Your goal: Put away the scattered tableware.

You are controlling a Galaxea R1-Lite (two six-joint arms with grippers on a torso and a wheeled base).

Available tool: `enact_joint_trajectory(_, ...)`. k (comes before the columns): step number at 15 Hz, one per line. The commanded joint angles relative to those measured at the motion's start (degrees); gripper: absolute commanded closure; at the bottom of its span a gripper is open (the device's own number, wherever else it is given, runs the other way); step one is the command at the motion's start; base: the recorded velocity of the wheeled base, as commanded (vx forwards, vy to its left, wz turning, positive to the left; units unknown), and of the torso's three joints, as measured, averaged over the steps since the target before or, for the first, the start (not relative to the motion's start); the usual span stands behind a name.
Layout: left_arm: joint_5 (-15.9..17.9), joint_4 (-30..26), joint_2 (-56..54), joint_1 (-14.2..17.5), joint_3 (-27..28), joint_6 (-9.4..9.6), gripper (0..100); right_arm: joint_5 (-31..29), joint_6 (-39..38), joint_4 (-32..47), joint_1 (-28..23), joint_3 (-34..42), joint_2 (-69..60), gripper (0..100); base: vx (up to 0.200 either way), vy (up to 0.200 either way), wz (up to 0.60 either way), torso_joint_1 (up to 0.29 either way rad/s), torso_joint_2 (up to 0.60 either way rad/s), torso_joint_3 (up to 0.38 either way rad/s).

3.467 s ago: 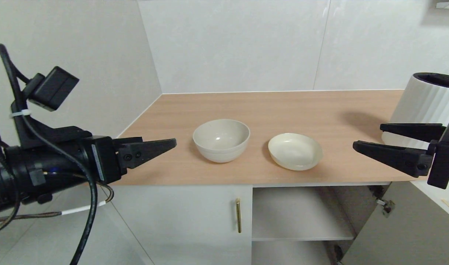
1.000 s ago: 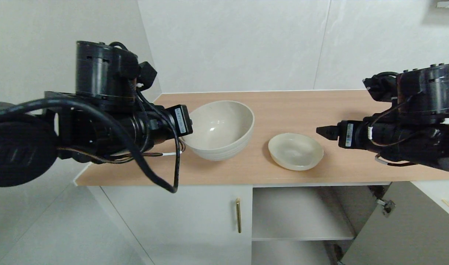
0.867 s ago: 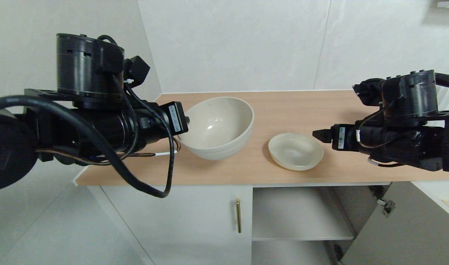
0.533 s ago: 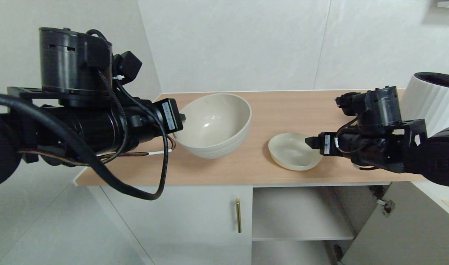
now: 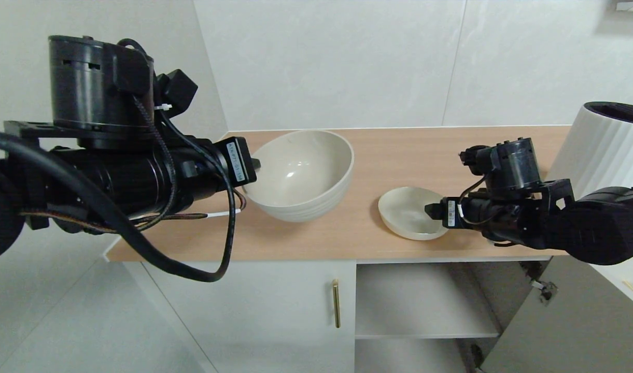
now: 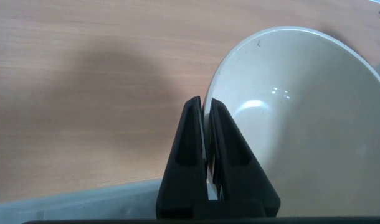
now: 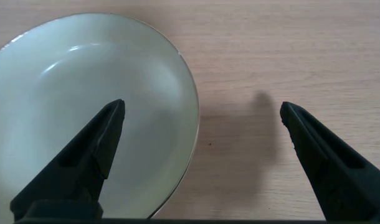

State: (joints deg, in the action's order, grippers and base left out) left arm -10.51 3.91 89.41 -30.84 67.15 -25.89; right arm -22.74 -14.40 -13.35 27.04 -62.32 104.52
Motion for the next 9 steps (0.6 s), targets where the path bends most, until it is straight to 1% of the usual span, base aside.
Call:
enact_joint_trajectory(1,-0.04,0.04,-0.11,-0.01,0.00,-0.03,100,0.06,-0.02,-0.10,0.03,0.00,0.33,0,0.000,0.000,0.00,0.000,0.00,0.000)
enact_joint_trajectory(2,-0.04,0.04,-0.11,0.08,0.00,-0.12,100,0.06,-0.02,-0.10,0.03,0.00,0.42,0,0.000,0.000,0.00,0.000,0.00,0.000)
enact_joint_trajectory(3,-0.04,0.04,-0.11,0.08,0.00,-0.12,100,0.06,-0.10,-0.36,0.03,0.00,0.42,100,0.000,0.000,0.00,0.000,0.00,0.000)
enact_joint_trajectory(9,0.14,0.31,-0.02,0.08,0.00,-0.03,100,0.32,-0.02,-0.19,0.21,0.36,-0.81,100,0.000,0.000,0.00,0.000,0.00,0.000)
